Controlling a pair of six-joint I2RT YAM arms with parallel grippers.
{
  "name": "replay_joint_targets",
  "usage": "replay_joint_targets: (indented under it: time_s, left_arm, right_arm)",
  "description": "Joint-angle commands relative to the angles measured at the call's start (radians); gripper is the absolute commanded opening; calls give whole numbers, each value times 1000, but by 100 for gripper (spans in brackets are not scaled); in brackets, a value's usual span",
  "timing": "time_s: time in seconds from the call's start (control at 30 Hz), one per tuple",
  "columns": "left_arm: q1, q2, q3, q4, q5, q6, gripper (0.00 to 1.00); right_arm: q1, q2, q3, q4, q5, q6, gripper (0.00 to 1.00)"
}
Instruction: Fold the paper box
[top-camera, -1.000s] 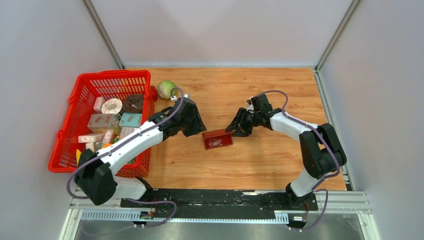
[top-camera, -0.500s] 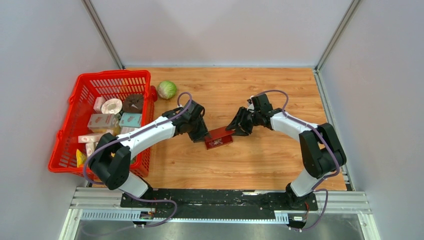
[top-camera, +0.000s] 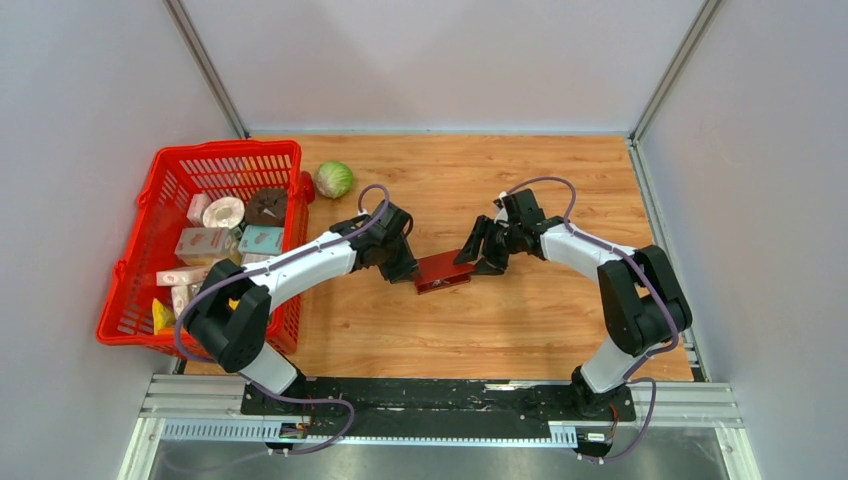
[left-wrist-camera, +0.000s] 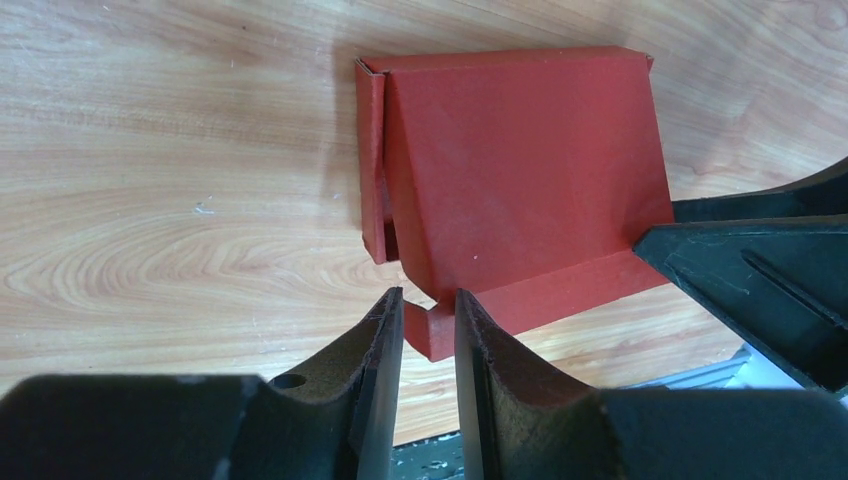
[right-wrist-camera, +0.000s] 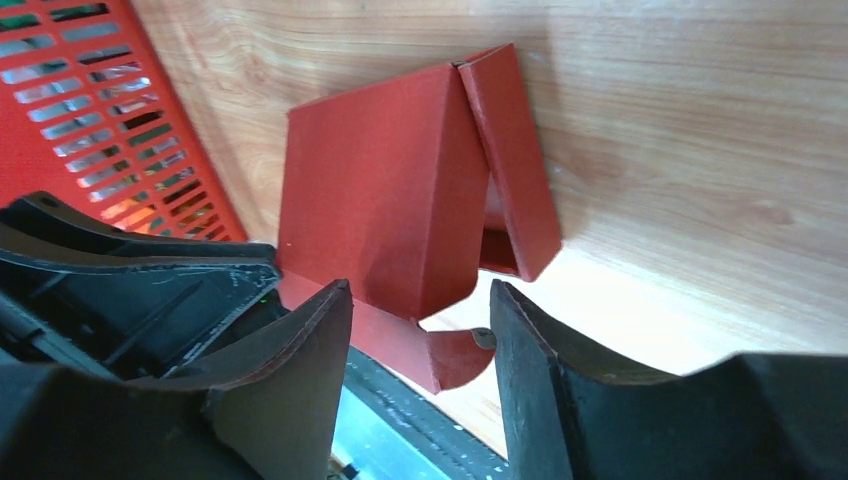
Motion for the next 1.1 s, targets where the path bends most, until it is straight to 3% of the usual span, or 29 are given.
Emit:
replay_joint_targets:
  time_s: [0.0, 0.27, 0.5, 0.6, 0.73, 1.07]
  left_arm:
    - [0, 39, 17, 21, -2, 59, 33]
    - [-2, 69, 15, 42, 2, 127, 36]
    - [-2, 88, 5, 61, -8, 139, 38]
    - [-2, 99, -2, 67, -15, 141, 38]
    - [-3, 116, -20, 85, -22, 145, 38]
    - [-5, 119, -75, 154, -27, 145, 38]
  right_arm:
    - [-4, -27, 14, -61, 84, -143, 58]
    - [-18, -50, 48, -121, 140, -287, 76]
    - [-18, 22, 63, -40, 109, -326, 78]
    - [-18, 36, 48, -4, 113, -317, 73]
    - [-18, 42, 10, 71, 103, -295, 56]
    - [-18, 69, -36, 135, 141, -272, 35]
